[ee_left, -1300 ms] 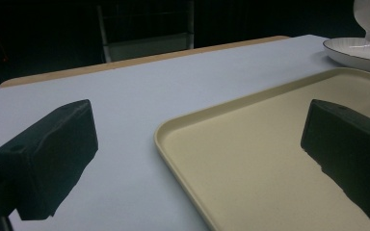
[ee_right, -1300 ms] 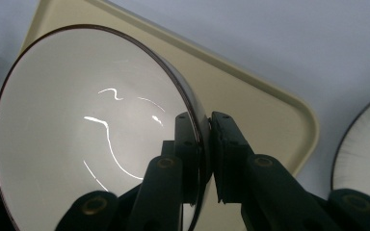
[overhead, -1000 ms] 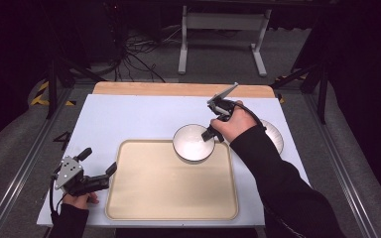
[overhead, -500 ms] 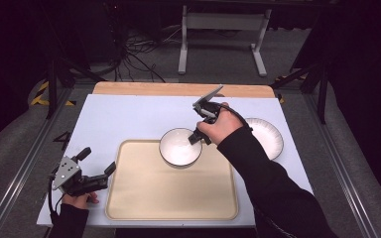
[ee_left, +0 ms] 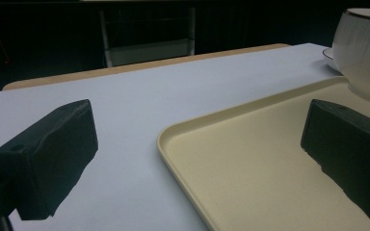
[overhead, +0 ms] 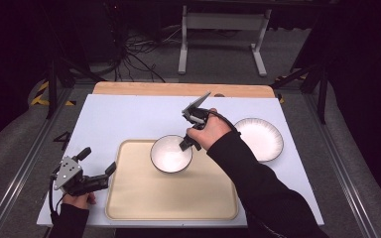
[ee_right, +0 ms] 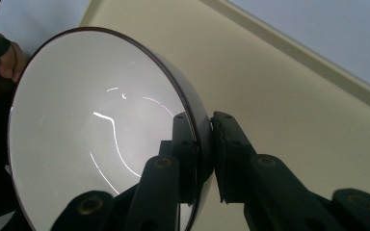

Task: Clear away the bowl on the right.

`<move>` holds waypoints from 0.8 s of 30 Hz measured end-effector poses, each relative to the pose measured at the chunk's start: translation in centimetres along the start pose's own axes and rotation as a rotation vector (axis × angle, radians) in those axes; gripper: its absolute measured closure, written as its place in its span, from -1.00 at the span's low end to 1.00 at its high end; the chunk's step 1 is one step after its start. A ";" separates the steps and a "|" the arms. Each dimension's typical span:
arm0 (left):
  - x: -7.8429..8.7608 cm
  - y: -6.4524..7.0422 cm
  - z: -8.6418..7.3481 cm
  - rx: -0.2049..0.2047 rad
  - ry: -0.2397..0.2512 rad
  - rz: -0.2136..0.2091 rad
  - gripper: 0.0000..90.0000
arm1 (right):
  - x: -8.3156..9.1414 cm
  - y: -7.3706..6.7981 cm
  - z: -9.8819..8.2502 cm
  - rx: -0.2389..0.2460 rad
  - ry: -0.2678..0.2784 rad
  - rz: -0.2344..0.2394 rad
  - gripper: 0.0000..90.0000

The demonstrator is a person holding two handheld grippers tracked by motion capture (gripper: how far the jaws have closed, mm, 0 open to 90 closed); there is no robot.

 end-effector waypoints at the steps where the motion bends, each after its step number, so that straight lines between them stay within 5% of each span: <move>1: 0.0 0.0 0.0 0.001 0.001 -0.002 -1.00 | 0.0 0.0 0.0 0.000 0.000 0.000 0.79; 24: 0.0 -0.1 -0.1 0.001 -0.006 0.002 -1.00 | -3.6 1.7 -1.5 -0.015 -0.049 0.004 0.76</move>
Point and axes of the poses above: each handheld gripper's, and its own axes: x roughly backward along the jaws, z roughly out of its top, y roughly to its right, the point moved 9 cm from there along -x, roughly forward along the jaws, and after that the axes turned 12 degrees about z, right-handed, at the moved point
